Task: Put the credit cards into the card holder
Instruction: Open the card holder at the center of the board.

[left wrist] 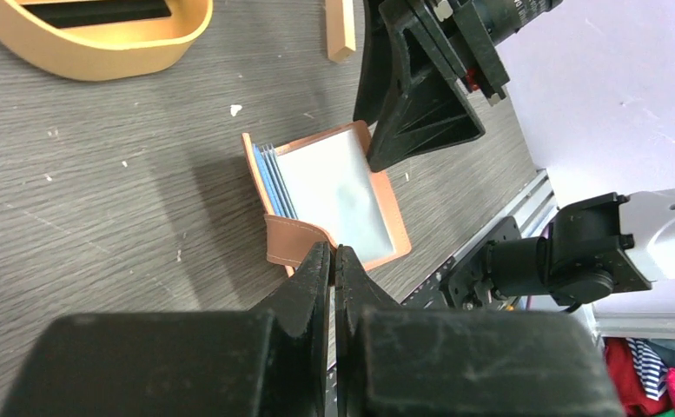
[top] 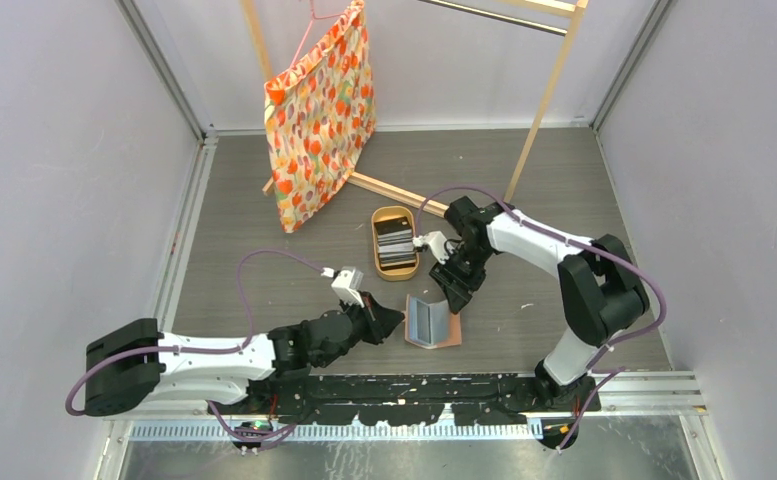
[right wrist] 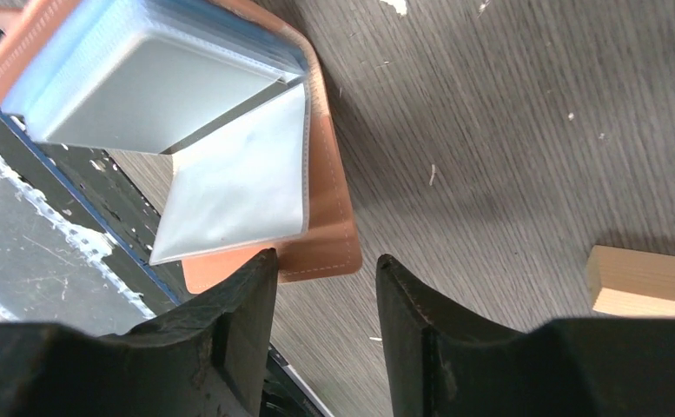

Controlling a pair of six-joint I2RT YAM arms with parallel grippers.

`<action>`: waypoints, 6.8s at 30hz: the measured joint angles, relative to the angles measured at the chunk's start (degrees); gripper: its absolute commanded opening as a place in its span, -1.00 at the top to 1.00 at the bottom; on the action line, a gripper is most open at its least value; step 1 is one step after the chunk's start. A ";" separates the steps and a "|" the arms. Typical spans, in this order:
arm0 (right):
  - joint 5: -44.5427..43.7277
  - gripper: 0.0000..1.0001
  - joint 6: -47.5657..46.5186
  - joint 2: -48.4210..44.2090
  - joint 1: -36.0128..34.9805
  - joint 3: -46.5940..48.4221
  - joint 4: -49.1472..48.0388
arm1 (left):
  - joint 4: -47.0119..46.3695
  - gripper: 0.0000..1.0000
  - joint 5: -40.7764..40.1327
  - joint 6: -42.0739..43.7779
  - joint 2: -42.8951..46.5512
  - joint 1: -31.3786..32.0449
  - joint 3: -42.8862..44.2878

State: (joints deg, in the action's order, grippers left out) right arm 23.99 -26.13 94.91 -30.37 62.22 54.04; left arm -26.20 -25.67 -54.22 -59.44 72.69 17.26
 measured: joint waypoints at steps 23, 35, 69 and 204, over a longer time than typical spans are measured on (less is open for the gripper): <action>-7.80 0.98 2.93 5.33 -0.02 1.22 -1.92 | 4.26 0.99 -1.57 -5.42 4.66 -0.02 -5.70; -11.26 0.48 3.98 4.61 -0.15 1.09 -4.26 | 6.32 0.99 -2.32 -8.00 0.68 -0.02 -5.70; 11.69 0.86 0.07 0.59 -0.94 1.51 1.18 | 15.34 0.17 3.58 -2.56 -6.82 -1.38 4.13; -6.29 0.31 -0.13 -5.66 12.28 0.87 0.68 | -17.42 1.00 21.68 -13.75 -39.43 -11.65 15.47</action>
State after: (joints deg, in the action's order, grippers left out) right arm 17.69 -26.26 89.25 -18.09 63.09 54.72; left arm -43.62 -3.99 -67.96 -98.87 61.04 32.73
